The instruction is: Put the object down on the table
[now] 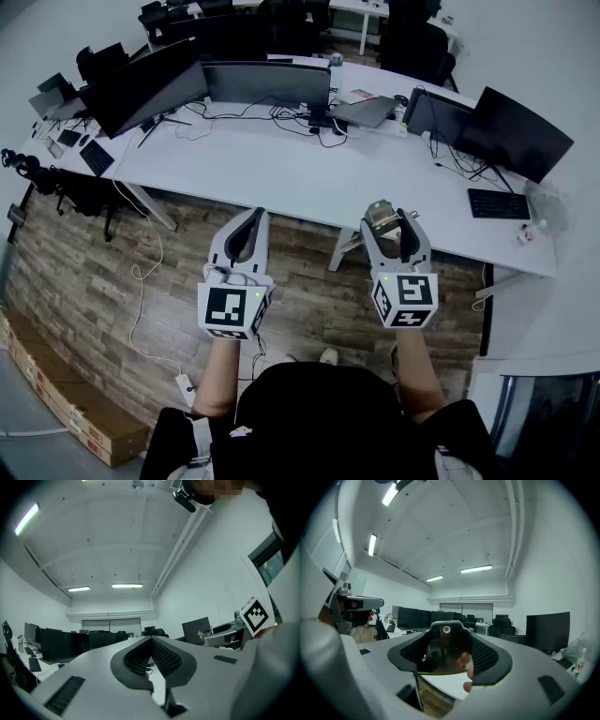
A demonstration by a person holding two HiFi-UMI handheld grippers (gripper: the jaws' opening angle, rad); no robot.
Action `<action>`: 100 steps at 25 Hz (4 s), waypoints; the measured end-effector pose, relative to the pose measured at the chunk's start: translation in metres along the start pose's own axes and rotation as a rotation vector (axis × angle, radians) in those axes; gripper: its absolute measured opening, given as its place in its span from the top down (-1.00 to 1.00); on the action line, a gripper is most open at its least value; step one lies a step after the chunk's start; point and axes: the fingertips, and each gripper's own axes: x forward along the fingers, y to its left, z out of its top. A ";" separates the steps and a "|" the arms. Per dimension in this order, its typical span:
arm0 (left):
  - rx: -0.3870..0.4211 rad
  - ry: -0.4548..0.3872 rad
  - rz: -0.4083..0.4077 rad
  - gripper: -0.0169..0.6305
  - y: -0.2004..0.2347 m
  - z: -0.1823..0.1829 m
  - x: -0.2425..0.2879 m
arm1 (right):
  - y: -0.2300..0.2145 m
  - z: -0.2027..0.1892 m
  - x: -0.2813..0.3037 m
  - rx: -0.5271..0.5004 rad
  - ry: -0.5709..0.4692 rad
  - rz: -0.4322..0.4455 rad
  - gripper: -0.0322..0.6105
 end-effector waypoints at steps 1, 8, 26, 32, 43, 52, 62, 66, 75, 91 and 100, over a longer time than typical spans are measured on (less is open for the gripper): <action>-0.003 0.001 0.001 0.91 -0.003 0.001 0.000 | -0.002 -0.001 -0.001 0.006 0.000 0.002 -0.01; -0.018 0.009 0.018 0.91 -0.018 0.003 -0.001 | -0.016 -0.002 -0.013 0.049 -0.014 0.005 -0.01; 0.037 0.033 0.039 0.91 -0.098 -0.008 -0.002 | -0.067 -0.031 -0.053 0.086 -0.017 0.052 -0.01; 0.036 0.039 0.044 0.91 -0.102 -0.010 -0.001 | -0.064 -0.029 -0.054 0.066 -0.028 0.073 -0.01; -0.013 0.005 0.038 0.91 -0.089 -0.008 0.024 | -0.068 -0.031 -0.026 0.061 -0.021 0.069 -0.01; 0.016 0.029 0.035 0.91 -0.065 -0.025 0.071 | -0.074 -0.032 0.027 0.046 -0.010 0.066 -0.01; -0.004 0.004 0.032 0.91 -0.018 -0.032 0.138 | -0.082 -0.025 0.102 0.040 -0.004 0.054 -0.01; -0.009 0.005 0.026 0.91 0.004 -0.036 0.161 | -0.082 -0.020 0.133 0.041 -0.002 0.046 -0.01; -0.019 0.009 0.002 0.91 0.051 -0.044 0.211 | -0.078 -0.010 0.196 0.038 0.014 0.023 -0.01; -0.083 0.050 -0.078 0.91 0.115 -0.083 0.277 | -0.066 -0.020 0.279 0.024 0.072 -0.047 -0.01; -0.090 0.072 -0.098 0.91 0.131 -0.105 0.288 | -0.053 -0.033 0.294 0.021 0.094 -0.061 -0.01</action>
